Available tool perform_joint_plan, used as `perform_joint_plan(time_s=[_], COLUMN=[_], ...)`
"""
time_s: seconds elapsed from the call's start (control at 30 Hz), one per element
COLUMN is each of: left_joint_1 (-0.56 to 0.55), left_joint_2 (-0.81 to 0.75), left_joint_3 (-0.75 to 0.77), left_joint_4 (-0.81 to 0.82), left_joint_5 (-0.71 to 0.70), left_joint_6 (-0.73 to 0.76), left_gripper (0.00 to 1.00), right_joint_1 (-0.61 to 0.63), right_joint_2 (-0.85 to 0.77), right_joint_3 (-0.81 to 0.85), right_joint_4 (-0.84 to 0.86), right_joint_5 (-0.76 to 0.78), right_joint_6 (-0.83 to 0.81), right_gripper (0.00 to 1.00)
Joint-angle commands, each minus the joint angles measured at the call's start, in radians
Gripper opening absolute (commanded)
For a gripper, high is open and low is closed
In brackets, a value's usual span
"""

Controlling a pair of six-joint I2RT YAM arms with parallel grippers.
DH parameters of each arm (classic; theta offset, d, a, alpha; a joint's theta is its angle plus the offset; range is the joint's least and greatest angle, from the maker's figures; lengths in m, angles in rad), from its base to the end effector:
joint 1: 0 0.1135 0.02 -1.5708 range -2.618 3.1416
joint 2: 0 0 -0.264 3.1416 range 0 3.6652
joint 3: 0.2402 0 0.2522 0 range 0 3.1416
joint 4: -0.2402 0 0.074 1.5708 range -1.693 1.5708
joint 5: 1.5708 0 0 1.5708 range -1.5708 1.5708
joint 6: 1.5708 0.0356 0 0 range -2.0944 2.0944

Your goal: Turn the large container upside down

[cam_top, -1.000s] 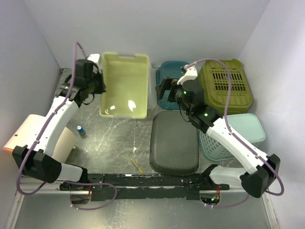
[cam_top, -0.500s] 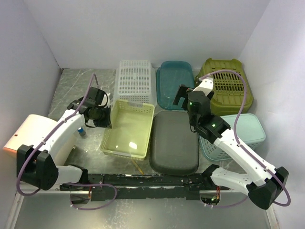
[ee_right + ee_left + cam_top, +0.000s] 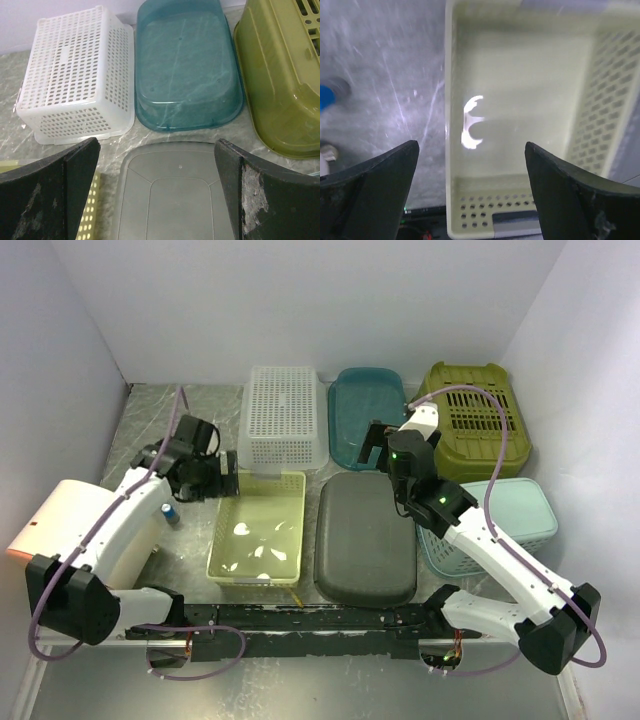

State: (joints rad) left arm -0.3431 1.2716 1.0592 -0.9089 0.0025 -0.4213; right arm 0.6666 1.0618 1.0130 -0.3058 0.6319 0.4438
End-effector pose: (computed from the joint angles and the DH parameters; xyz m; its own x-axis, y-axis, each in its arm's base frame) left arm 0.2278 -0.0815 0.2741 -0.9120 -0.1085 -0.3956 -0.0389 0.9829 -0.1798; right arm 0.1979 0.1290 0.3563 -0.2737 0.2255 -0.9350 0.0598 0.9742 0.2174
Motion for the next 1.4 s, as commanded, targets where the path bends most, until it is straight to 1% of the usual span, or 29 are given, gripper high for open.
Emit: perform_joint_plan(time_s=[0.0,0.07,0.13,0.2,0.27,0.37,0.43,0.53,0.6,0.63,0.73,0.8,0.83,0.9,0.93,1.0,1.07,1.1,1.17,1.27,1.37], left_joint_1=[-0.030,-0.116,-0.239,-0.360,-0.454,-0.551,-0.596,-0.642,-0.646,-0.646,-0.649,-0.648,-0.649,-0.648,-0.648,-0.648,-0.648,-0.648,-0.639,-0.597,-0.543], left_joint_2=[-0.050,-0.021,0.033,0.086,0.128,0.196,0.246,0.328,0.377,0.394,0.418,0.423,0.430,0.441,0.444,0.445,0.436,0.425,0.399,0.347,0.284], left_joint_3=[0.175,0.207,0.230,0.233,0.216,0.197,0.190,0.184,0.190,0.198,0.206,0.192,0.185,0.174,0.172,0.178,0.203,0.217,0.238,0.259,0.303], left_joint_4=[0.007,0.022,0.022,0.043,0.082,0.120,0.125,0.124,0.115,0.110,0.116,0.132,0.137,0.146,0.150,0.143,0.119,0.106,0.078,0.046,-0.009], left_joint_5=[-0.086,-0.103,-0.143,-0.180,-0.219,-0.275,-0.309,-0.321,-0.299,-0.295,-0.294,-0.293,-0.292,-0.290,-0.288,-0.285,-0.286,-0.287,-0.287,-0.241,-0.198], left_joint_6=[-0.006,-0.044,-0.111,-0.188,-0.263,-0.339,-0.358,-0.347,-0.333,-0.329,-0.317,-0.311,-0.310,-0.308,-0.310,-0.313,-0.313,-0.311,-0.302,-0.277,-0.264], left_gripper=[0.97,0.96,0.96,1.00,1.00,1.00,1.00,0.94,0.92,0.88,0.74,0.62,0.55,0.45,0.38,0.23,0.11,0.07,0.07,0.07,0.07], right_joint_1=[-0.005,-0.004,-0.004,-0.005,-0.005,-0.005,-0.005,-0.005,-0.004,-0.005,-0.005,-0.005,-0.005,-0.004,-0.005,-0.006,-0.006,-0.006,-0.007,-0.010,-0.019], right_joint_2=[-0.029,-0.031,-0.029,-0.027,-0.028,-0.033,-0.040,-0.050,-0.054,-0.055,-0.056,-0.055,-0.053,-0.047,-0.046,-0.057,-0.075,-0.083,-0.094,-0.091,-0.099], right_joint_3=[-0.040,-0.042,-0.037,-0.035,-0.031,-0.031,-0.033,-0.039,-0.045,-0.046,-0.044,-0.043,-0.039,-0.025,-0.019,-0.018,-0.017,-0.018,-0.017,-0.019,0.018], right_joint_4=[0.014,0.019,0.015,0.009,0.001,-0.002,-0.007,-0.006,0.000,-0.001,0.000,0.004,0.001,-0.020,-0.028,-0.032,-0.025,-0.016,-0.010,-0.008,-0.005], right_joint_5=[0.006,0.015,0.027,0.041,0.052,0.056,0.056,0.058,0.060,0.063,0.069,0.069,0.078,0.122,0.140,0.160,0.161,0.158,0.185,0.247,0.253], right_joint_6=[-0.008,-0.005,-0.004,-0.006,-0.011,-0.017,-0.017,-0.023,-0.028,-0.027,-0.029,-0.040,-0.050,-0.061,-0.067,-0.077,-0.087,-0.098,-0.123,-0.167,-0.188], right_gripper=[1.00,1.00,1.00,1.00,1.00,1.00,1.00,1.00,1.00,1.00,1.00,1.00,1.00,1.00,1.00,1.00,1.00,1.00,1.00,1.00,1.00])
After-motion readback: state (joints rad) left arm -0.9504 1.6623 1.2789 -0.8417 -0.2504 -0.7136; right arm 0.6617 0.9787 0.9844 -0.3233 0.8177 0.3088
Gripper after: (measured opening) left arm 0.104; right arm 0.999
